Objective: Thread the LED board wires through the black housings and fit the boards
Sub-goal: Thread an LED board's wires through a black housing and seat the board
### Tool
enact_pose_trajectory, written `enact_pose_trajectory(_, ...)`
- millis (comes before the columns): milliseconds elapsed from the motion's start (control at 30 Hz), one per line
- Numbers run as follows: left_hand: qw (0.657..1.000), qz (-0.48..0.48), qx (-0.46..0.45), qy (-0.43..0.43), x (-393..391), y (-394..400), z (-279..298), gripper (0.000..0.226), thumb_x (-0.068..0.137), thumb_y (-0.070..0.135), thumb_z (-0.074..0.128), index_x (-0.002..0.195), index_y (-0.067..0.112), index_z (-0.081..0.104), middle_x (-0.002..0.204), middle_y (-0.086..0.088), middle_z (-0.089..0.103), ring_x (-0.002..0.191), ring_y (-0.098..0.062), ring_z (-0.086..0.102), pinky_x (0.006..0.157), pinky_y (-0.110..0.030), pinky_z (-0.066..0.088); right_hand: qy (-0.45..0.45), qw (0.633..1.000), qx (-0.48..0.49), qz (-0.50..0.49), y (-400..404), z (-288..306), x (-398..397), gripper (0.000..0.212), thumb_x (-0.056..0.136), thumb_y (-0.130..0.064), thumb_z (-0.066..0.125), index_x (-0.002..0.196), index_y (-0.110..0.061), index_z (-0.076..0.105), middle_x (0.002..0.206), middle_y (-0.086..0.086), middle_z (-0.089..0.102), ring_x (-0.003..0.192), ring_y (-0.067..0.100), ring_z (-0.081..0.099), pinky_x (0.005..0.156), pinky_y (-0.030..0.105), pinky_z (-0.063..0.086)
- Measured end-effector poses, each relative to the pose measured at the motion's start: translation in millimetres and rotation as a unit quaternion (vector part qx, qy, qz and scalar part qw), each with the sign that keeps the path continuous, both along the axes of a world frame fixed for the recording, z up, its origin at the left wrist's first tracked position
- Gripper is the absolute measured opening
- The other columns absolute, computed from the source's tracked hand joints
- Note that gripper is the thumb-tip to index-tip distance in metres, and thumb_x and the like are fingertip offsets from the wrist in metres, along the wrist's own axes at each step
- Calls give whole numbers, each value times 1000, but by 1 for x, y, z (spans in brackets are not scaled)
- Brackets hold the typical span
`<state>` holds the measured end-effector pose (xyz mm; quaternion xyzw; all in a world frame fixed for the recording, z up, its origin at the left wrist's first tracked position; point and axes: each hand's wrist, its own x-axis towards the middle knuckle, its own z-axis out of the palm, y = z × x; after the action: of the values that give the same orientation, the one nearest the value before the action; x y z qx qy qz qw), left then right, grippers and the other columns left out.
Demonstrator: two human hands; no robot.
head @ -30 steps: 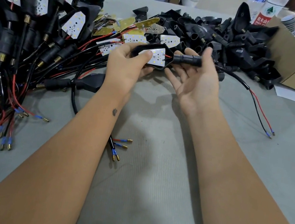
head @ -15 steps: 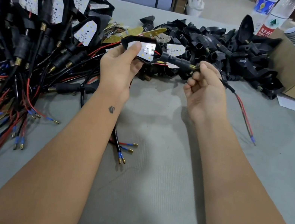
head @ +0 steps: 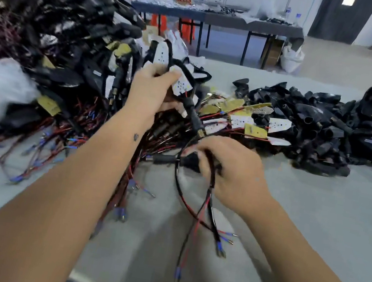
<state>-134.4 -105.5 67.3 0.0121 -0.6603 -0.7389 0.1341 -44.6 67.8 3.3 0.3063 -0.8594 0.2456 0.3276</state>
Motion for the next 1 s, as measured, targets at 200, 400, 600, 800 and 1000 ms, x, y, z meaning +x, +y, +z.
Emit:
enact_pose_trajectory(200,987,72,-137,49,-26,-57,52,14,74,18,61,86,22,57,73,4,58,59,-10,57,54,-25,47,6,994,104,33,-77,43,-25,28,85,-18,48,104,-11,67,91,4,69,90,28,63,63,38,51)
enact_pose_trajectory(400,950,150,-263,77,-54,-82,87,39,87,32,58,123,26,44,95,11,55,93,-8,58,82,-26,47,-105,992,66,-5,-125,74,-80,70,93,-32,58,153,-20,23,141,7,50,132,28,40,104,42,36)
enact_pose_trajectory(600,855,83,-512,-16,-46,-73,57,26,88,30,46,104,31,67,120,1,62,123,-28,49,106,-47,37,-98,989,104,-29,-114,60,-81,64,91,-34,57,149,-22,32,153,6,34,142,27,25,113,40,20)
enact_pose_trajectory(800,761,234,-597,97,-25,-22,30,35,86,7,48,114,24,61,145,-2,42,144,-29,21,111,-61,14,-112,991,45,-59,-53,34,-52,43,91,-27,59,133,-23,54,129,-1,54,126,22,39,105,35,26)
enact_pose_trajectory(1000,839,42,-518,161,18,72,-27,27,86,7,45,97,19,67,109,-6,64,102,-29,57,76,-36,43,-201,962,47,-181,31,-6,-27,28,88,-15,56,113,-13,68,108,10,59,109,32,50,94,40,40)
